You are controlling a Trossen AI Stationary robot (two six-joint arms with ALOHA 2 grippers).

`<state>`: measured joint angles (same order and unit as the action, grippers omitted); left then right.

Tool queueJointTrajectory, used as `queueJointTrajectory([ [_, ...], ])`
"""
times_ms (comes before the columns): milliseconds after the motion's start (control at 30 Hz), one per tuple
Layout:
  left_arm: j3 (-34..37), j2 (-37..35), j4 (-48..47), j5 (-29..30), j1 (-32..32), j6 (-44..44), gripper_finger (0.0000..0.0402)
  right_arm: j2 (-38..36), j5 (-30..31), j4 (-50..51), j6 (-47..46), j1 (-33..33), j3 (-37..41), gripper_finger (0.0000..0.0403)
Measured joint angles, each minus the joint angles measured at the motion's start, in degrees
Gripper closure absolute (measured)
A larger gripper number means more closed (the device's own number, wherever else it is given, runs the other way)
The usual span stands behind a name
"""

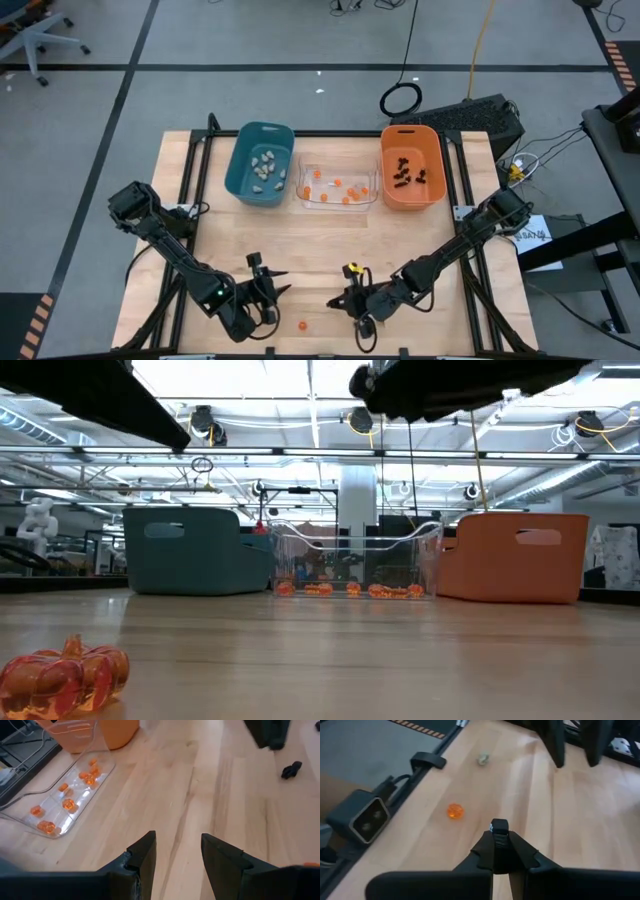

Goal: Sort Halloween decoration
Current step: Put the black skeleton toy into the orange bin

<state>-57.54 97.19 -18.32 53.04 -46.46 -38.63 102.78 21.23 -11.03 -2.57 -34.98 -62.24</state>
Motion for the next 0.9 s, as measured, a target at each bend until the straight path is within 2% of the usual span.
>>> queueJointTrajectory([
  [300, 0.0, 0.0, 1.8, -0.2, 0.0, 0.0, 0.0247, -1.5, 1.5, 5.3, 0.5, 0.1, 0.0, 0.0397],
  [433, 0.0, 0.0, 2.1, -0.2, 0.0, 0.0, 0.0247, -6.0, 3.9, 7.9, 1.0, 0.1, 1.7, 0.0397],
  [533, 0.0, 0.0, 2.5, -0.2, 0.0, 0.0, 0.0247, -10.9, 4.5, 7.6, 1.4, 0.0, 6.1, 0.0397],
  [733, 0.0, 0.0, 3.0, -0.2, 0.7, 0.0, 0.0247, -19.5, 4.5, -3.9, 1.3, 0.1, 18.9, 0.0397],
  [900, 0.0, 0.0, 2.9, -0.2, 2.0, 0.2, 0.0247, -23.3, 4.5, -15.8, 2.2, 0.9, 27.0, 0.0394],
])
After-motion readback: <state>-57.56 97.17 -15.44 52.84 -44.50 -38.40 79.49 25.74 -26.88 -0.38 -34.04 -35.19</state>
